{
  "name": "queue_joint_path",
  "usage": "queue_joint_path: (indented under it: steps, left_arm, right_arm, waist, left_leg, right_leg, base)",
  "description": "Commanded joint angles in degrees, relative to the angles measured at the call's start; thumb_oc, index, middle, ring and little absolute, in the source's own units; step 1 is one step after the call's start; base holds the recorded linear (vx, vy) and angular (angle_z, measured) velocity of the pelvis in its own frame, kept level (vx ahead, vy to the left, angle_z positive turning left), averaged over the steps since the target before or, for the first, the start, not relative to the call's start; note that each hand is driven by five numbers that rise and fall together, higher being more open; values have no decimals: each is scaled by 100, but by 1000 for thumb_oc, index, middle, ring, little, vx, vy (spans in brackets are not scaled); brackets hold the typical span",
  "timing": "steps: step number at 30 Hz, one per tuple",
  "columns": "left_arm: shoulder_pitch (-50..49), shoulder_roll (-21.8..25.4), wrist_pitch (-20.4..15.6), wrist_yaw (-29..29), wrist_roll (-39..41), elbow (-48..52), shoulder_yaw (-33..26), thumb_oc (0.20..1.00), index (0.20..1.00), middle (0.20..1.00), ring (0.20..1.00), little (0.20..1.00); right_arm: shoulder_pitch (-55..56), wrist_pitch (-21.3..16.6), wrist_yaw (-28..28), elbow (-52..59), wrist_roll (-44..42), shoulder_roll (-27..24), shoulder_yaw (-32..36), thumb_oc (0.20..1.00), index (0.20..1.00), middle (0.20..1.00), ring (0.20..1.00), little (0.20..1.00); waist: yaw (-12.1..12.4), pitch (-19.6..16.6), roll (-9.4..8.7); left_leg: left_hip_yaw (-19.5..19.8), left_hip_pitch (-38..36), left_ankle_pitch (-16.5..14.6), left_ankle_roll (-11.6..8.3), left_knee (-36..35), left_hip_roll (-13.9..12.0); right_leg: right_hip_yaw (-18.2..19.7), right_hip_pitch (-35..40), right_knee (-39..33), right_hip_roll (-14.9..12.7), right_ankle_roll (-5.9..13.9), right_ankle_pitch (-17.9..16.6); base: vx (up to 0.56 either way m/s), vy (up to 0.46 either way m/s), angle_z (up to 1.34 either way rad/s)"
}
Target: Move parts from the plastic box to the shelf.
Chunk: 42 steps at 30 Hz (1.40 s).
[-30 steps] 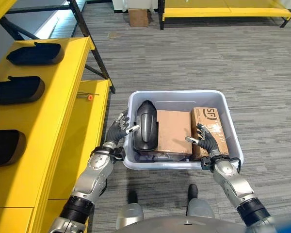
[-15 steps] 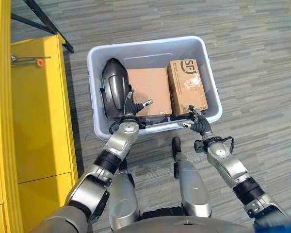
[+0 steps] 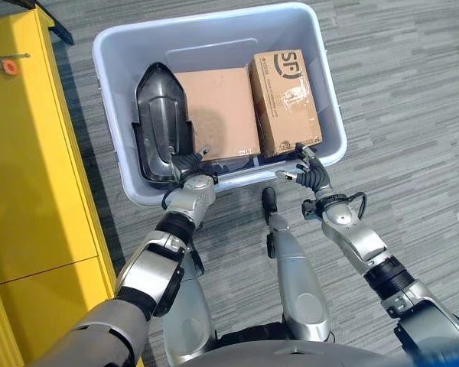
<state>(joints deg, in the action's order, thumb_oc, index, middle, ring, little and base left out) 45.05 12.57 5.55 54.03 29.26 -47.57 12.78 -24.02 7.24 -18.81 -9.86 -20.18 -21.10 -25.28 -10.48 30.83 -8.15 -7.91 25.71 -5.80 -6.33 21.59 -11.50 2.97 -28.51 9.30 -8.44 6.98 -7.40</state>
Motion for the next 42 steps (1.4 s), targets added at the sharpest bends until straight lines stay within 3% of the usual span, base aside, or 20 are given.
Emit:
queue_joint_path:
  steps: [1, 3, 5, 9, 10, 19, 23, 25, 29, 35, 39, 42]
  left_arm:
    - [101, 8, -288, 195, -11, 14, -48, 1000, 1000, 1000, 1000, 1000]
    - [182, 36, -246, -217, -765, -43, 43, 1000, 1000, 1000, 1000, 1000]
    - [297, 76, -114, -1231, -2020, 270, 848, 1000, 1000, 1000, 1000, 1000]
    - [239, -53, -148, -1618, -2597, 559, 1345, 1000, 1000, 1000, 1000, 1000]
    - [229, -80, -221, -1994, -2970, 778, 1670, 1000, 1000, 1000, 1000, 1000]
    - [291, 133, 85, -2255, -4370, 1554, 2465, 1000, 1000, 1000, 1000, 1000]
    - [219, 248, 132, -1907, -4256, 1671, 2448, 1000, 1000, 1000, 1000, 1000]
    - [164, 366, 104, -1408, -4517, 1784, 2409, 1000, 1000, 1000, 1000, 1000]
    - [34, 574, -828, -325, -4721, 2244, 1993, 1000, 1000, 1000, 1000, 1000]
    - [-216, 756, -1680, 1170, -5215, 3678, 1164, 1000, 1000, 1000, 1000, 1000]
    - [-498, 654, -1648, 1640, -4708, 4123, 889, 1000, 1000, 1000, 1000, 1000]
    - [-695, 542, -1275, 1387, -3641, 4084, 854, 1000, 1000, 1000, 1000, 1000]
  right_arm:
    - [48, -146, -81, 370, -204, -22, -119, 1000, 1000, 1000, 1000, 1000]
    - [21, -157, -129, 419, -228, -22, -161, 1000, 1000, 1000, 1000, 1000]
    - [47, -143, 22, 557, -146, -111, -102, 1000, 1000, 1000, 1000, 1000]
    - [73, -108, 76, 583, -76, -98, -90, 1000, 1000, 1000, 1000, 1000]
    - [77, -118, 113, 573, -44, -99, -91, 1000, 1000, 1000, 1000, 1000]
    - [202, -170, 265, 613, 21, -169, -55, 1000, 1000, 1000, 1000, 1000]
    - [288, -226, 275, 581, 66, -209, -57, 1000, 1000, 1000, 1000, 1000]
    - [341, -272, 286, 561, 74, -216, -42, 1000, 1000, 1000, 1000, 1000]
    - [473, -391, 224, 569, 46, -214, -71, 1000, 1000, 1000, 1000, 1000]
    - [656, -515, -2, 604, 26, -75, -186, 1000, 1000, 1000, 1000, 1000]
    - [711, -596, -146, 589, 11, 42, -279, 1000, 1000, 1000, 1000, 1000]
    - [723, -693, -241, 554, -15, 133, -364, 1000, 1000, 1000, 1000, 1000]
  waist:
    - [47, -104, -183]
    - [20, -104, -230]
    - [-35, -104, -258]
    - [-48, -104, -225]
    - [-57, -104, -208]
    - [-77, -104, -156]
    - [-59, -104, -84]
    - [-26, -104, -59]
    - [73, -104, -63]
    - [265, -104, -82]
    - [386, -104, -135]
    - [461, -104, -223]
  left_leg:
    - [165, 242, 83, 358, 16, 392]
    - [180, 426, 55, 378, 123, 406]
    - [148, 552, 28, 431, 154, 451]
    - [149, 539, 9, 455, 116, 487]
    - [149, 517, -6, 465, 94, 502]
    - [199, 375, -60, 445, 9, 541]
    - [227, 333, -52, 446, -14, 567]
    - [267, 318, -53, 442, -1, 580]
    - [327, 299, -51, 450, -8, 589]
    - [488, 245, -23, 427, -120, 629]
    - [576, 225, 16, 401, -194, 626]
    - [612, 241, 46, 374, -206, 590]
  right_leg:
    - [-165, -25, 814, 381, -106, 867]
    - [-126, -206, 919, 405, -110, 872]
    - [-27, -359, 971, 476, -130, 851]
    - [23, -366, 966, 502, -131, 854]
    - [44, -362, 968, 515, -133, 860]
    - [84, -254, 930, 519, -102, 894]
    - [94, -228, 946, 499, -102, 920]
    - [87, -210, 966, 488, -103, 928]
    - [45, -152, 951, 482, -124, 944]
    - [-55, 14, 843, 516, -153, 959]
    - [-145, 111, 758, 536, -148, 941]
    - [-218, 171, 696, 562, -138, 913]
  base:
    - [-40, -55, -6]
    - [-39, -41, -3]
    - [-8, 6, -2]
    - [4, 19, -1]
    - [9, 24, 6]
    - [9, -2, -7]
    - [0, 0, 0]
    - [0, 0, 0]
    - [16, -55, 3]
    - [10, -89, 14]
    - [3, -116, 11]
    - [-3, -163, 14]
